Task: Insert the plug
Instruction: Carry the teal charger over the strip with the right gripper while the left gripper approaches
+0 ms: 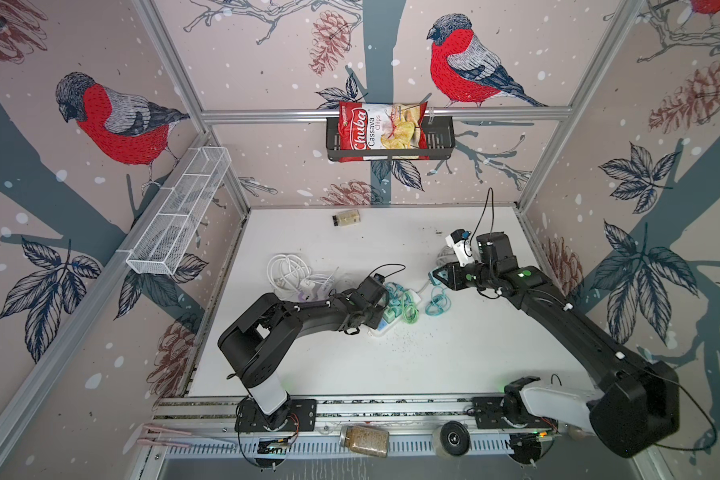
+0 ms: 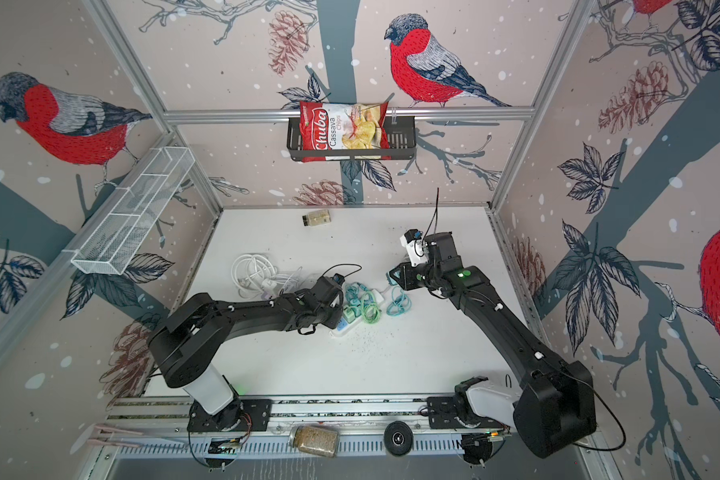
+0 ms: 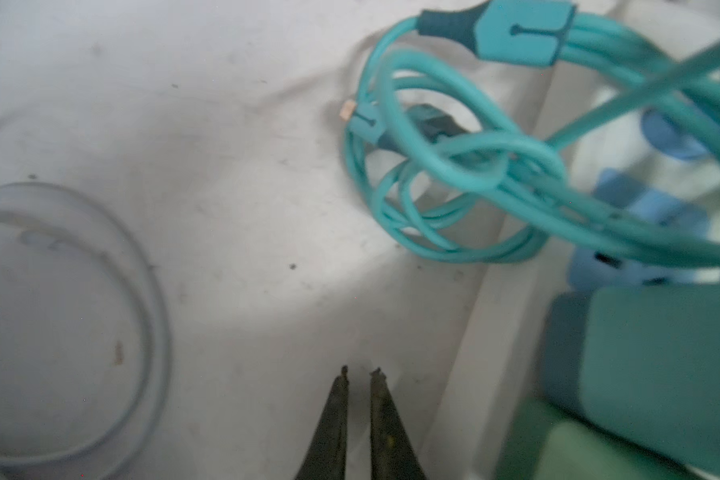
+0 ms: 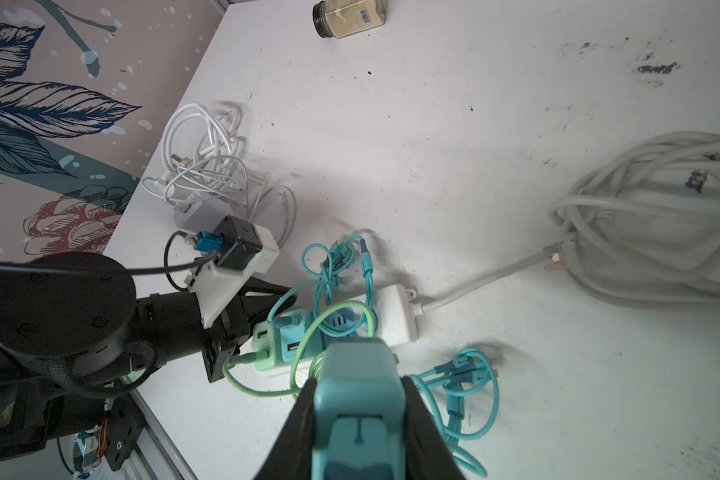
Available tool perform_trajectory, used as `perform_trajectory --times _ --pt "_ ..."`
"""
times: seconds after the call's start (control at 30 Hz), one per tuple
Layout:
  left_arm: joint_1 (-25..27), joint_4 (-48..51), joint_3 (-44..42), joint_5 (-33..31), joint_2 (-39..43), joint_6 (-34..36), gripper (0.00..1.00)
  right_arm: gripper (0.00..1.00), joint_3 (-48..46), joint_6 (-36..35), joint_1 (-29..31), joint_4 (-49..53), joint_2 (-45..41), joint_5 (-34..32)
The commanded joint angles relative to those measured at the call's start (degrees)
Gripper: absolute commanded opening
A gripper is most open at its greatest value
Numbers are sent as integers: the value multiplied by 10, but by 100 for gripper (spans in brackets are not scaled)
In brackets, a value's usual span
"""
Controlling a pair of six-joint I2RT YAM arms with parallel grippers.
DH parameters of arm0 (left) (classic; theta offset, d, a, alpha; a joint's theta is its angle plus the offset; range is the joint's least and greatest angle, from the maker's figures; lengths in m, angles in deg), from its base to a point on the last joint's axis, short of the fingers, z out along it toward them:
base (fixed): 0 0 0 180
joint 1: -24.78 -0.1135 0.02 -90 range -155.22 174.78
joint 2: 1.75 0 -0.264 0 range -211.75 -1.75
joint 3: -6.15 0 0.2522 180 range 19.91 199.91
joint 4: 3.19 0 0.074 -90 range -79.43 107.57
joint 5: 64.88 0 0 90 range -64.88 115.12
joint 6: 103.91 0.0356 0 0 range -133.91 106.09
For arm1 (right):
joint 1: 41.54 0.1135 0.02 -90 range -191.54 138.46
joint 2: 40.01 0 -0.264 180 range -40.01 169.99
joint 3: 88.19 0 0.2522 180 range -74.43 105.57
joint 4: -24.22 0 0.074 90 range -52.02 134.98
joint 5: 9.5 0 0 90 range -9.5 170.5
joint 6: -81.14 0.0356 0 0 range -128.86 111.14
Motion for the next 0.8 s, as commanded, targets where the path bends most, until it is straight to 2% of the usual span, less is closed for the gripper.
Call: perform_trajectory --times 0.0,0.23,0.37,0.6,0.77 --pt "21 25 25 57 -11 -11 14 9 -13 23 -12 -25 -18 -13" --pt "58 8 110 115 -76 -26 14 9 -71 72 -70 -45 -42 -58" --pt "69 11 144 128 -107 -21 13 9 -100 98 -69 -46 -23 -83" --pt "74 -3 157 138 -120 -16 12 8 -181 148 -60 -106 17 -93" --pt "75 -10 161 144 -119 -9 12 8 -165 150 -34 -124 73 -97"
